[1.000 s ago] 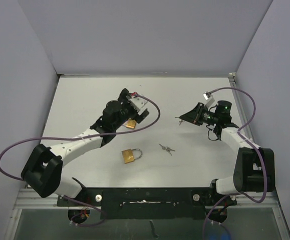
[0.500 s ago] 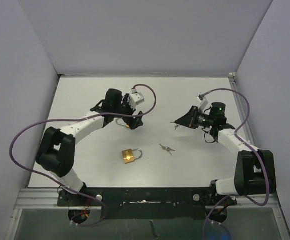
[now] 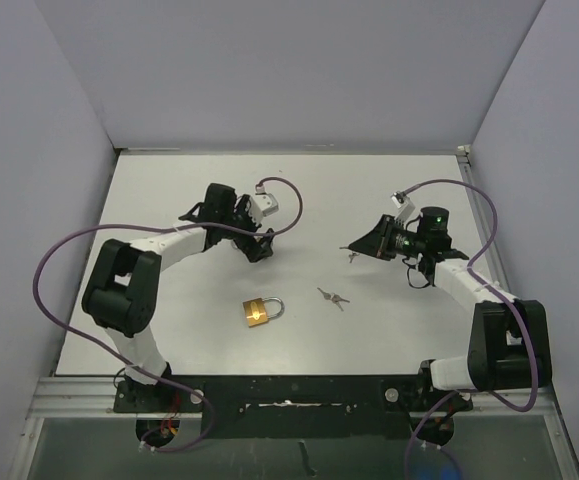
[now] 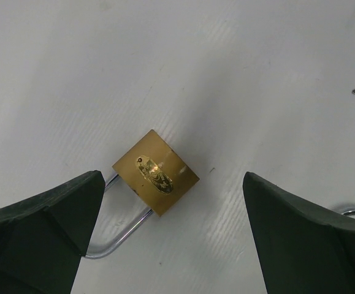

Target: Unlock with the key

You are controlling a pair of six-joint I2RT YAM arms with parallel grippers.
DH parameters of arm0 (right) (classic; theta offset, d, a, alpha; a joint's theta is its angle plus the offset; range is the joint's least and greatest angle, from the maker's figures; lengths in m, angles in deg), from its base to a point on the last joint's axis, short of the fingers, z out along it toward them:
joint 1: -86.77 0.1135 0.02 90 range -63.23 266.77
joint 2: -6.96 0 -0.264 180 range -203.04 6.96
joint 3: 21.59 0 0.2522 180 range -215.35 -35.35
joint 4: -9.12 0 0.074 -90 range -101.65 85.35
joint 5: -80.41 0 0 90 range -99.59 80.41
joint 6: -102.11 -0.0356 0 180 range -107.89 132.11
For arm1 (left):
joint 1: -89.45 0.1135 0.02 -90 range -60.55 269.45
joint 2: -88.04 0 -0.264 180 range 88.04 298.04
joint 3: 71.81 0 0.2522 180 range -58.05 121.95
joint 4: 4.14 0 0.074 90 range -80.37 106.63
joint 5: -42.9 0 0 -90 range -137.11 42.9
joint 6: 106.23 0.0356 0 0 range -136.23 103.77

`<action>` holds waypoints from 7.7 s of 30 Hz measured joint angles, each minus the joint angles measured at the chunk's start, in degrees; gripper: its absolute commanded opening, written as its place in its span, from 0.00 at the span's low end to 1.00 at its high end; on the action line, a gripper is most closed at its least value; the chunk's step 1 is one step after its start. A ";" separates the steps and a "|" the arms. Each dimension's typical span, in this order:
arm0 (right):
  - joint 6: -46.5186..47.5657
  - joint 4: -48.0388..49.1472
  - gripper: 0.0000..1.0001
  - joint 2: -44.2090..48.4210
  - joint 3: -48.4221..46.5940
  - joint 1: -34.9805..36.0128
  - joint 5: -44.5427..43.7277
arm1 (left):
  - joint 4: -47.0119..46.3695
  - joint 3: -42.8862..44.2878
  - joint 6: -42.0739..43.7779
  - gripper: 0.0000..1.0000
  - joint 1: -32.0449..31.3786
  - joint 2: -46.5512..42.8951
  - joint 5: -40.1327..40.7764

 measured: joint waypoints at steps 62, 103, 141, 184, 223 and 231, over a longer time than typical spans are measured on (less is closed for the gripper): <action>-0.20 0.46 0.00 0.17 1.09 1.57 -0.22 | 12.35 6.97 -17.55 0.98 -0.09 8.37 8.70; -0.13 0.46 0.00 0.81 1.09 1.57 -0.20 | 15.65 12.15 -16.94 0.98 -7.17 11.82 28.70; -0.13 0.90 0.00 -1.18 0.85 1.57 0.04 | 16.65 18.32 -15.41 0.97 -5.92 15.87 28.09; 0.02 0.85 0.00 -1.14 0.15 1.57 0.17 | 12.13 13.94 -18.21 0.00 -5.92 13.97 27.36; 1.51 -0.28 0.00 -0.37 0.94 9.11 -5.51 | -23.67 -14.43 5.77 0.00 -12.85 -5.66 -0.57; 1.49 -1.11 0.00 0.07 -0.13 11.02 -6.32 | -30.82 -18.97 6.62 0.00 -13.70 -6.40 -2.25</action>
